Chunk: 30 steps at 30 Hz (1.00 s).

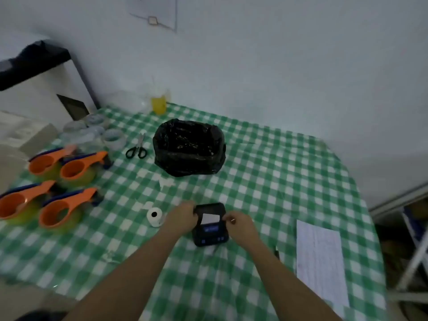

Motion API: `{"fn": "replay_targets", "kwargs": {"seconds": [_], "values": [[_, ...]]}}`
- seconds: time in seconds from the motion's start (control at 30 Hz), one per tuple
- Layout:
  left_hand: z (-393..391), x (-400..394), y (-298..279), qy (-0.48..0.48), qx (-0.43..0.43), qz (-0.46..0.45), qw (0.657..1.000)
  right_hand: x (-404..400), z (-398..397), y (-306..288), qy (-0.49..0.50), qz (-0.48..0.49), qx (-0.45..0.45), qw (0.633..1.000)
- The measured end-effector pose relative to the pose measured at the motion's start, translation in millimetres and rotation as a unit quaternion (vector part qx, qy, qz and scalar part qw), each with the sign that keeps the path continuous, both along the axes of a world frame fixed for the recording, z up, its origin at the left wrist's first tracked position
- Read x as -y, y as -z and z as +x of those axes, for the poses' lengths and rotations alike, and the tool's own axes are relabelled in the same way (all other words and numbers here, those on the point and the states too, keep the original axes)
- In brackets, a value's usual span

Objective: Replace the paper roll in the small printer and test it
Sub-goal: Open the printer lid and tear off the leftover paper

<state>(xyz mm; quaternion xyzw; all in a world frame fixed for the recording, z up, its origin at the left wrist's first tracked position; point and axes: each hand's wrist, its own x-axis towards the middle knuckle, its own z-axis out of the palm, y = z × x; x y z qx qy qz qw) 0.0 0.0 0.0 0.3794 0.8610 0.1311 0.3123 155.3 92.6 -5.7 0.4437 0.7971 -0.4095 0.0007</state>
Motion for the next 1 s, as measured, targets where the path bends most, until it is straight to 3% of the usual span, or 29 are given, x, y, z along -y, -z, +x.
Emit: {"fn": "replay_targets", "kwargs": {"seconds": [0.37,0.5,0.63,0.77,1.0], "values": [[6,11,54,-0.008,0.079,0.031,0.996,1,-6,41,0.13,-0.049,-0.005,0.99],[9,13,59,-0.038,0.101,0.06,0.992,-11,-13,50,0.129,-0.038,0.012,0.991],[10,10,63,-0.045,0.12,0.073,0.989,-36,-17,51,0.108,-0.087,0.044,0.989],[9,3,62,-0.07,0.131,0.058,0.987,-63,-32,42,0.057,-0.144,0.116,0.981],[14,-1,63,-0.1,0.127,0.029,0.986,-77,-58,42,-0.006,-0.148,0.239,0.96]]}}
